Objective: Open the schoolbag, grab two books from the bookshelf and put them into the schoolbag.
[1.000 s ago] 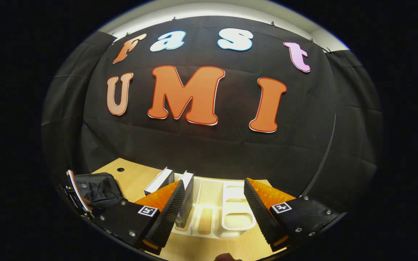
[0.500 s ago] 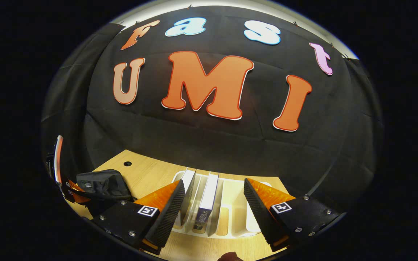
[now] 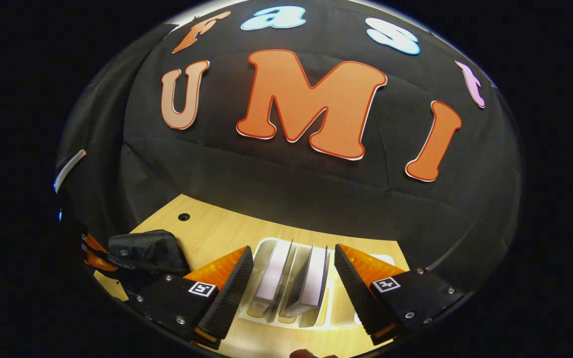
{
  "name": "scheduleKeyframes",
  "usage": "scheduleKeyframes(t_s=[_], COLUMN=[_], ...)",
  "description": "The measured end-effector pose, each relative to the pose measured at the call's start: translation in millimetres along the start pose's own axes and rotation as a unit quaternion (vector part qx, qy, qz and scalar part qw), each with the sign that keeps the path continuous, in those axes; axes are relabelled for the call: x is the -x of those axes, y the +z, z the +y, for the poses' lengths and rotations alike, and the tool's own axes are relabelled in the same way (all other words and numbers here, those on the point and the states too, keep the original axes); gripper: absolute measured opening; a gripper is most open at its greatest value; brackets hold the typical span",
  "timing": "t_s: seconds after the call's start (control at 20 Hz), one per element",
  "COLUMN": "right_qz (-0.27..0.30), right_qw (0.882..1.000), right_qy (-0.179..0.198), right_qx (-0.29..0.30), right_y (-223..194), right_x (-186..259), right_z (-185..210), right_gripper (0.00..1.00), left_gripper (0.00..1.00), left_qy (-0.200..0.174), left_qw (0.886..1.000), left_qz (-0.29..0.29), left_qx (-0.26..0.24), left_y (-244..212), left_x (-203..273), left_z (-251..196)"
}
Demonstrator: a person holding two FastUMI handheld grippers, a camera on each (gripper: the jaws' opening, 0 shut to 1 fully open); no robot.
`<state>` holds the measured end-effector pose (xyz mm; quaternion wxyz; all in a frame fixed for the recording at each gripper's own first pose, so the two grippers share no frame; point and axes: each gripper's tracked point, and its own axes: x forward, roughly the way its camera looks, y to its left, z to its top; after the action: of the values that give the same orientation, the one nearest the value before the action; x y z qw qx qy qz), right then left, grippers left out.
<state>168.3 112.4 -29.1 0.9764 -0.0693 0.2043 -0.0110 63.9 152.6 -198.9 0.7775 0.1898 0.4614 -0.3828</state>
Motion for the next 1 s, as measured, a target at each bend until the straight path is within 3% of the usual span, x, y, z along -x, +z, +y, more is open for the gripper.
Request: scheduleKeyframes(t_s=[0.2, 0.4, 0.8, 1.0], right_qz=[0.046, 0.135, 0.280, 0.350], right_qw=[0.999, 0.991, 0.960, 0.936], right_qy=[0.001, 0.022, 0.026, 0.025], right_qx=[0.020, 0.012, -0.014, -0.015], right_y=[-2, -28, -68, -97], right_x=[-24, -46, -80, -95], right_z=[9, 23, 26, 26], right_gripper=[0.98, 0.99, 0.84, 0.80], left_gripper=[0.06, 0.06, 0.06, 0.06], left_qy=[-0.041, -0.062, -0.074, -0.073], left_qw=[0.999, 0.997, 0.996, 0.996], left_qz=[0.022, 0.039, 0.052, 0.053], left_qx=[0.003, 0.006, -0.010, -0.006], left_y=[4, 10, 15, 14], left_x=[3, 4, -2, -4], left_z=[8, 16, 22, 29])
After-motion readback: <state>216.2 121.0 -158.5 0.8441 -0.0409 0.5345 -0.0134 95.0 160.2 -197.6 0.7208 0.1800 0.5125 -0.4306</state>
